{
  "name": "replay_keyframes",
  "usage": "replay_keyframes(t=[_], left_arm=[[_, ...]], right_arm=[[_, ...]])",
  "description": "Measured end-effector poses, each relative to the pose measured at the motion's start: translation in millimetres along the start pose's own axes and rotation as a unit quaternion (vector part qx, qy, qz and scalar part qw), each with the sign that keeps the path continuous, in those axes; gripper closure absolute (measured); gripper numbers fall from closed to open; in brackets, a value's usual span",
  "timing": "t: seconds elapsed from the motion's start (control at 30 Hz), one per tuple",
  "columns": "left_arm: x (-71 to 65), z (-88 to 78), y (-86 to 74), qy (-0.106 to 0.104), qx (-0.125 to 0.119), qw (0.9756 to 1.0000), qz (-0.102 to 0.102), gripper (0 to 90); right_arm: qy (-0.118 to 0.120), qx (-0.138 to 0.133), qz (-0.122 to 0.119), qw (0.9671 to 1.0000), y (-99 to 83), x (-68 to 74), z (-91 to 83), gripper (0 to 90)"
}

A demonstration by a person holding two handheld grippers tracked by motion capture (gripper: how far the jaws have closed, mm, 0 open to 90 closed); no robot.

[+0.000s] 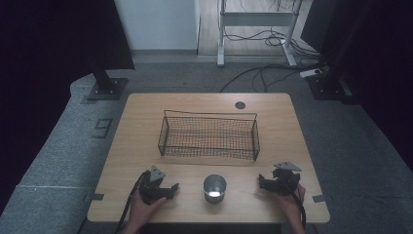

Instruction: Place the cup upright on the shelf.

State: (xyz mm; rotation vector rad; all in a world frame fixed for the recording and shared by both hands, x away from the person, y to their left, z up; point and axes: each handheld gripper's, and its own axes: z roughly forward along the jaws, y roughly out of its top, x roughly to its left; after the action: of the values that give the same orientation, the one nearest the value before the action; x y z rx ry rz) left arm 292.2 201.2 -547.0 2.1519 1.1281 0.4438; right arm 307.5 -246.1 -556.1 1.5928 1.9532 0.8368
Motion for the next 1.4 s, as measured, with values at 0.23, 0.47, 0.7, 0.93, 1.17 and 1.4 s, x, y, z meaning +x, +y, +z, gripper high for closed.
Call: replay_keyframes(t=[0.23,0.47,0.7,0.93,1.17,1.4], left_arm=[[-0.2,0.4,0.3,-0.001,0.000,1.0000,0.000,16.3],[-0.2,0.4,0.4,-0.001,0.000,1.0000,0.000,16.3],[-0.2,0.4,0.4,-0.001,0.000,1.0000,0.000,16.3],[-0.2,0.4,0.4,-0.001,0.000,1.0000,0.000,16.3],[-0.2,0.4,0.4,-0.001,0.000,1.0000,0.000,16.3],[-0.2,0.4,0.4,-0.001,0.000,1.0000,0.000,16.3]], right_arm=[[-0.015,0.000,0.016,0.9998,-0.9,0.3,-0.8,1.3],[-0.016,-0.006,0.020,0.9997,-1.9,-0.4,-2.6,5.1],[-0.005,-0.028,0.025,0.9993,0.1,-2.1,-10.6,10.1],[0.020,-0.048,0.035,0.9980,4.7,-1.3,-23.6,11.9],[0.038,-0.065,0.030,0.9967,7.6,4.8,-34.9,12.7],[0.056,-0.084,0.023,0.9946,12.2,15.2,-46.9,13.2]])
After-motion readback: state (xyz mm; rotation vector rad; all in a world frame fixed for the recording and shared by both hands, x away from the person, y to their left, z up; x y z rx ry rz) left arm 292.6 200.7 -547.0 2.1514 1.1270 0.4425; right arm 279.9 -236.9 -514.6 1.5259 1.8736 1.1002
